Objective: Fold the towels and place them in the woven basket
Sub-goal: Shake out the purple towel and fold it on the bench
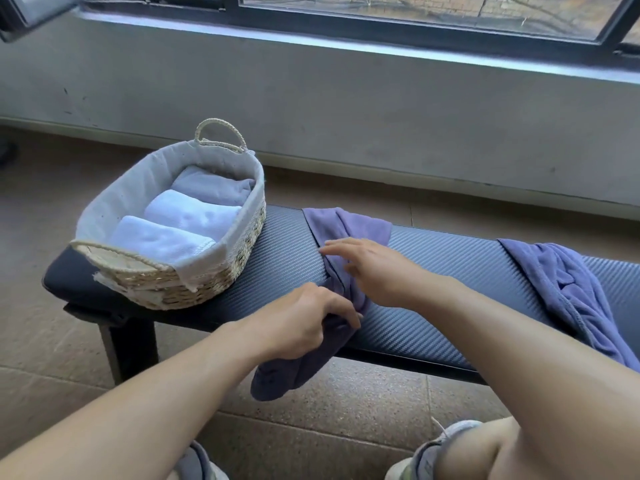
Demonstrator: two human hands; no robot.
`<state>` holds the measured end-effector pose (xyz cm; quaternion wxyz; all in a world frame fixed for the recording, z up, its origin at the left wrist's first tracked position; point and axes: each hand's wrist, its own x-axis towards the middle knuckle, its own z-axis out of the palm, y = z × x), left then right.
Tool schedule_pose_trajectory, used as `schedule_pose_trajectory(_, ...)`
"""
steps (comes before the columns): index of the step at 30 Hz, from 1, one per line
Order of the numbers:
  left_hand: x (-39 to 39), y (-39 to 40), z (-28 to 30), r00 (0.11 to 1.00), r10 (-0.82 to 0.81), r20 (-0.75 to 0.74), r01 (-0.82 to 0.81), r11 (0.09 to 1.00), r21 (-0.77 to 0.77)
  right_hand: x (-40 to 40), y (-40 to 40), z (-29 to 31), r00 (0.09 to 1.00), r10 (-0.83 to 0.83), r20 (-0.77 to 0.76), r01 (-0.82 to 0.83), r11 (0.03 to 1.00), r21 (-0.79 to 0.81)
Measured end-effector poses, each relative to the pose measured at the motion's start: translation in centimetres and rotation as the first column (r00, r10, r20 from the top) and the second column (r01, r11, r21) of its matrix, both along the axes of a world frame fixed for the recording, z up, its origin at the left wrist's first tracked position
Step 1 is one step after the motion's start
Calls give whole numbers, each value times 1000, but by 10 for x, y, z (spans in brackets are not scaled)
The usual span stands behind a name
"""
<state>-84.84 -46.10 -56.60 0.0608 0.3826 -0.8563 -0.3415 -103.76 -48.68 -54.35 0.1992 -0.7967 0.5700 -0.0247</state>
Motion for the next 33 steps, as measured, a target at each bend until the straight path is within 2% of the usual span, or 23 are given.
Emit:
schedule_pose_trajectory(3, 6, -4, 0, 993, 86, -83, -92, 994, -61, -1, -7, -3, 982, 103, -155, -94, 994, 63)
schedule_pose_trajectory(6, 14, -13, 1, 973, 158, -169, -184, 971, -151, -5, -11, 0, 976, 34, -216, -26, 999, 39)
schedule_pose_trajectory(11, 24, -21, 1, 969, 244, 28, -227, 934, -275, -17, -7, 9, 955, -120, -272, 141, 988, 61)
schedule_pose_trajectory(16, 22, -22, 7, 930, 352, 105, -278, 862, -424, -24, -1, 14, 904, -226, -363, 279, 955, 100)
schedule_pose_trajectory(18, 20, -23, 5, 908, 402, 121, -311, 838, -448, -24, 2, 16, 904, -221, -367, 294, 943, 157)
schedule_pose_trajectory(21, 19, -24, 2, 901, 431, 47, -347, 783, -516, -23, 7, 16, 939, -212, -270, 271, 942, 200)
schedule_pose_trajectory(23, 14, -21, 3, 926, 376, 23, -310, 796, -520, -23, 9, 15, 959, -224, -173, 257, 946, 199)
schedule_pose_trajectory(26, 7, -13, 3, 940, 339, 49, -293, 871, -395, -24, 8, 14, 965, -230, -128, 240, 969, 65)
schedule_pose_trajectory(29, 8, -12, 2, 926, 357, 126, -294, 889, -351, -26, 6, 17, 972, -226, -65, 217, 968, -124)
schedule_pose_trajectory(31, 11, -15, 2, 912, 365, 190, -280, 888, -364, -28, 7, 20, 992, -124, 36, 128, 976, -176)
schedule_pose_trajectory(33, 13, -18, 4, 892, 393, 223, -294, 880, -372, -30, 9, 24, 994, 27, 109, -16, 995, -98)
